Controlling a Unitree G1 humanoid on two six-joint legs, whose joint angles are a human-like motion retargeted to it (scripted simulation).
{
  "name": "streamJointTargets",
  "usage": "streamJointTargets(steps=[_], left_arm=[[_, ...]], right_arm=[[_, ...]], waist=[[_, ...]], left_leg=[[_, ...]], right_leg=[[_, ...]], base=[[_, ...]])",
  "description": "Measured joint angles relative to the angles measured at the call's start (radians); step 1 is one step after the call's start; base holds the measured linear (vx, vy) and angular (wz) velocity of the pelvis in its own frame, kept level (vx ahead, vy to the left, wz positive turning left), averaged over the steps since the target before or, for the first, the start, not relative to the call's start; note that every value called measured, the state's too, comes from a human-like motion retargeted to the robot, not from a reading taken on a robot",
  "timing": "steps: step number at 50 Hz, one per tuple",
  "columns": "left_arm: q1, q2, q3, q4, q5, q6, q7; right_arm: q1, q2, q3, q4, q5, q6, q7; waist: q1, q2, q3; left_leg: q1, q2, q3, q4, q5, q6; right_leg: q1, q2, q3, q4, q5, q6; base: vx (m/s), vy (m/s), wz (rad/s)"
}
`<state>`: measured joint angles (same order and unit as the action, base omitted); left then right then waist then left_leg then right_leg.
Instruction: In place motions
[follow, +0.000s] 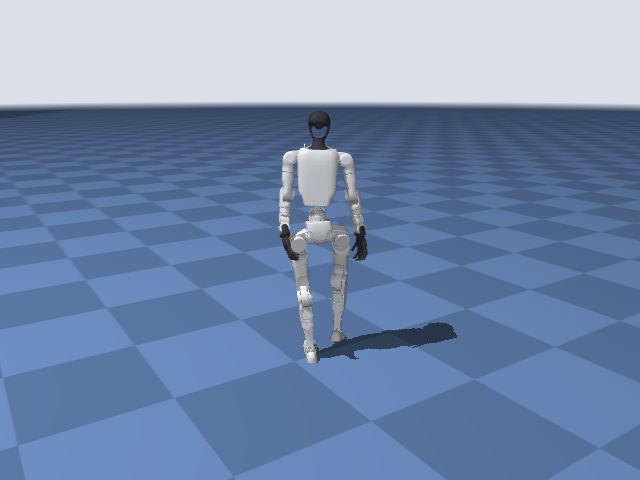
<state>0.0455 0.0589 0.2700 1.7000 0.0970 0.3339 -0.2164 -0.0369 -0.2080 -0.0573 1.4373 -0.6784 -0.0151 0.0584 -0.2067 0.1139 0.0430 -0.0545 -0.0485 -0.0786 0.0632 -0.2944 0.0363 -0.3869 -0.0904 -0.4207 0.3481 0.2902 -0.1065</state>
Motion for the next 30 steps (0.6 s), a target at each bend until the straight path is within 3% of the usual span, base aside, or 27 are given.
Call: streamJointTargets(steps=[7, 13, 22, 25, 30], left_arm=[[-0.023, 0.031, -0.107, -0.08, 0.062, -0.009, -0.052], [-0.089, 0.025, -0.109, -0.157, 0.04, -0.01, -0.06], [-0.093, -0.017, -0.103, -0.202, 0.001, -0.049, -0.059], [-0.099, -0.001, -0.098, -0.179, 0.027, -0.041, -0.078], [-0.081, 0.011, -0.075, -0.127, 0.042, -0.015, -0.077]], right_arm=[[0.1, 0.009, -0.087, 0.145, 0.168, 0.01, 0.064], [0.118, 0.017, -0.109, 0.263, 0.217, 0.054, 0.055], [0.133, 0.011, -0.066, 0.206, 0.126, 0.037, 0.035], [0.082, 0.003, -0.052, 0.16, 0.126, 0.047, 0.053], [0.023, 0.005, -0.024, 0.035, 0.159, 0.024, 0.096]], waist=[[-0.05, -0.02, 0.079], [-0.09, 0.001, 0.102], [-0.051, -0.047, 0.035], [0.014, -0.084, -0.005], [0.091, -0.123, -0.044]], left_leg=[[0.039, 0.014, -0.05, -0.035, 0.033, 0.004], [0.003, 0.06, -0.069, -0.028, 0.056, -0.021], [0.015, 0.015, -0.089, -0.026, 0.058, -0.013], [0.005, -0.023, -0.047, -0.024, 0.047, -0.001], [0.01, -0.071, -0.019, -0.021, 0.031, 0.018]], right_leg=[[-0.226, 0.03, 0.057, -0.31, -0.101, -0.035], [-0.313, 0.017, 0.089, -0.244, -0.098, -0.06], [-0.077, -0.01, 0.04, -0.189, -0.051, 0.001], [-0.008, -0.012, 0.07, -0.174, -0.037, 0.033], [0.184, -0.03, 0.065, -0.209, 0.03, 0.137]], base=[[-0.14, 0.07, 0.55], [-0.14, 0.04, 0.52], [0.0, -0.02, 0.12], [0.07, -0.03, -0.72], [0.06, -0.05, -0.56]])
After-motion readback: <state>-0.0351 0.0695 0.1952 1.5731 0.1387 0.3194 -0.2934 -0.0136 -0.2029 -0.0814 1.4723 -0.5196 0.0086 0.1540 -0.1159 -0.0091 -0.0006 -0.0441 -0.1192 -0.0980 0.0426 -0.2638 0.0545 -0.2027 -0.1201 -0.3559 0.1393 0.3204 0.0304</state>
